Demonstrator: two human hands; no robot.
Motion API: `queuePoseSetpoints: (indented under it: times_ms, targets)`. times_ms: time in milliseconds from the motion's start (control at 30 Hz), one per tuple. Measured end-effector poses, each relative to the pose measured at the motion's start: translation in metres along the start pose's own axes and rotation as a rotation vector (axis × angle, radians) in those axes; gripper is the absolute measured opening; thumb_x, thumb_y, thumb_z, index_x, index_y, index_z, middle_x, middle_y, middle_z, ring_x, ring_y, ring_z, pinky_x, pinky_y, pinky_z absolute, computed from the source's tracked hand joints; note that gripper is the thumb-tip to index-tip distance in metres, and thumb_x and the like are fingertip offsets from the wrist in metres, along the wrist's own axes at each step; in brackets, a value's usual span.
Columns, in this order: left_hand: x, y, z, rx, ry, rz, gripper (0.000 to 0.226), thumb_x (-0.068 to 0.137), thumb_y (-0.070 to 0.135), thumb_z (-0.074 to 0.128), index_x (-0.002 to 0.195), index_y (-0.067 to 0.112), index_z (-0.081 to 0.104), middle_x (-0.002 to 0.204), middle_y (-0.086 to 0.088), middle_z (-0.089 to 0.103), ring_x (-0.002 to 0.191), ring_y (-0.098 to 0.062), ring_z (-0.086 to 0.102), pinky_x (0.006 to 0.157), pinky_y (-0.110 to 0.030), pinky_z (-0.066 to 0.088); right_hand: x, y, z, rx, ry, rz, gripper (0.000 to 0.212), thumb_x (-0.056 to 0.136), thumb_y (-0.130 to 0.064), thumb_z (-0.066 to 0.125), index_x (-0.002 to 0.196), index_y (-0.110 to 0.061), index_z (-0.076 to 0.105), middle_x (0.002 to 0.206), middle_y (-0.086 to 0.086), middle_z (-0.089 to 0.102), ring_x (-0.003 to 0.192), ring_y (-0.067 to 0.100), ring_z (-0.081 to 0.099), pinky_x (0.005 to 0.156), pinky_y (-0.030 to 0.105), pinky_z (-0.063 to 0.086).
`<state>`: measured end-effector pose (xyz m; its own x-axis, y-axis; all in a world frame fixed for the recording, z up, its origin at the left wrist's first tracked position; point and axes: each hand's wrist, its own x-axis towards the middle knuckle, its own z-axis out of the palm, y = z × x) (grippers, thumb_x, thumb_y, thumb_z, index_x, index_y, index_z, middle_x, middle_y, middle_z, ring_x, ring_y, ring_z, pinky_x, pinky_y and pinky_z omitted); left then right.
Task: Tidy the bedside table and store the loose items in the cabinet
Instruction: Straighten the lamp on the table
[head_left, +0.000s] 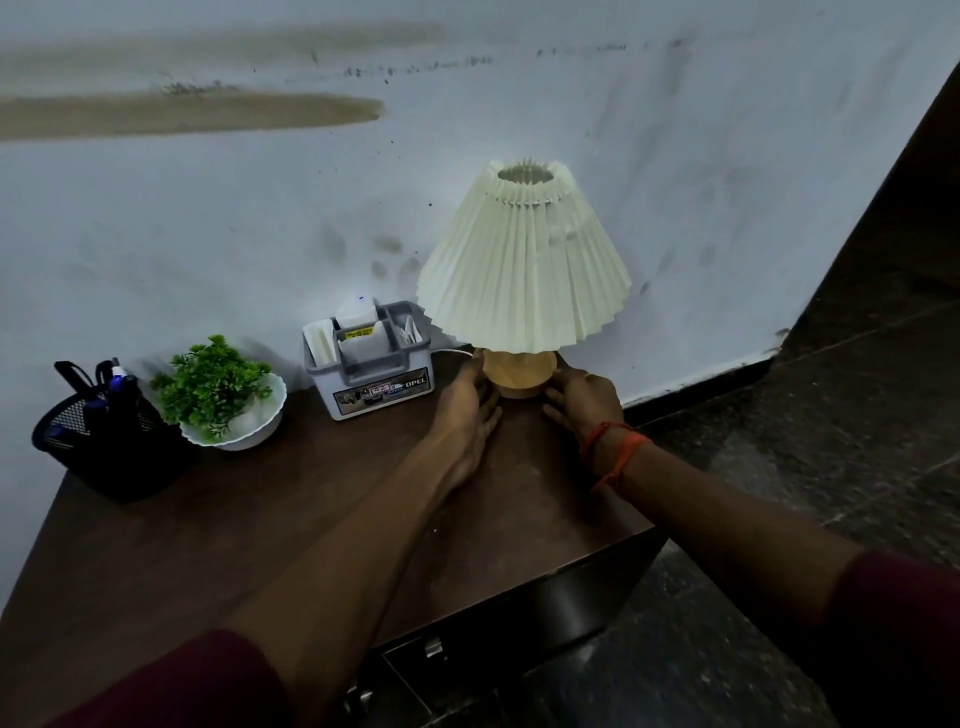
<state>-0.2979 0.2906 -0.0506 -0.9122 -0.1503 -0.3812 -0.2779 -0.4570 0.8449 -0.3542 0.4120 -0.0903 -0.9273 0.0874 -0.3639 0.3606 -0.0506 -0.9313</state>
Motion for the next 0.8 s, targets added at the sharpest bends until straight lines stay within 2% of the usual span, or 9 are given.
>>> queuePoseSetpoints:
  times_ms: [167, 267, 367, 533, 667, 800]
  targets:
    - [0.001, -0.002, -0.007, -0.014, -0.004, -0.011, 0.048, 0.099, 0.041, 0.041, 0.142, 0.02, 0.046, 0.148, -0.002, 0.046, 0.136, -0.021, 0.044, 0.112, -0.035, 0.034, -0.004, 0.001, 0.001, -0.051, 0.009, -0.018, 0.01, 0.079, -0.032, 0.057, 0.075, -0.026, 0.065, 0.084, 0.004, 0.071, 0.089, 0.025, 0.069, 0.091, 0.049, 0.054]
    - [0.0, 0.0, -0.006, 0.001, 0.015, -0.006, 0.047, 0.099, 0.039, 0.043, 0.14, 0.018, 0.048, 0.145, -0.003, 0.05, 0.132, -0.022, 0.048, 0.111, -0.035, 0.036, -0.005, -0.002, 0.002, -0.103, 0.019, -0.022, 0.014, 0.08, -0.031, 0.053, 0.083, -0.024, 0.065, 0.081, 0.003, 0.069, 0.089, 0.026, 0.067, 0.091, 0.049, 0.053]
    - [0.002, 0.0, -0.001, 0.01, 0.025, -0.004, 0.045, 0.098, 0.038, 0.045, 0.137, 0.017, 0.051, 0.142, -0.004, 0.052, 0.131, -0.022, 0.049, 0.109, -0.034, 0.037, -0.004, -0.006, 0.004, -0.137, 0.036, -0.035, 0.033, 0.08, -0.038, 0.05, 0.103, -0.023, 0.068, 0.086, 0.004, 0.07, 0.09, 0.026, 0.066, 0.091, 0.048, 0.054]
    - [0.005, -0.004, 0.004, 0.003, 0.036, -0.007, 0.044, 0.098, 0.035, 0.046, 0.137, 0.016, 0.051, 0.143, -0.004, 0.052, 0.132, -0.022, 0.048, 0.11, -0.034, 0.036, 0.004, -0.005, 0.003, -0.205, 0.074, -0.056, 0.045, 0.077, -0.042, 0.046, 0.11, -0.021, 0.069, 0.106, 0.009, 0.07, 0.102, 0.032, 0.064, 0.095, 0.046, 0.052]
    - [0.005, -0.007, 0.009, -0.006, 0.052, -0.023, 0.044, 0.098, 0.033, 0.047, 0.137, 0.014, 0.051, 0.141, -0.007, 0.053, 0.128, -0.024, 0.052, 0.105, -0.034, 0.04, -0.009, -0.013, 0.0, -0.246, 0.093, -0.084, 0.044, 0.084, -0.036, 0.045, 0.121, -0.023, 0.065, 0.116, 0.007, 0.069, 0.108, 0.032, 0.063, 0.1, 0.044, 0.049]
    - [0.005, -0.012, 0.013, -0.004, 0.059, -0.023, 0.043, 0.099, 0.03, 0.047, 0.138, 0.012, 0.049, 0.141, -0.009, 0.052, 0.128, -0.026, 0.052, 0.104, -0.035, 0.042, -0.013, -0.015, -0.004, -0.28, 0.097, -0.115, 0.04, 0.091, -0.034, 0.044, 0.123, -0.021, 0.064, 0.12, 0.009, 0.067, 0.11, 0.032, 0.061, 0.101, 0.043, 0.047]
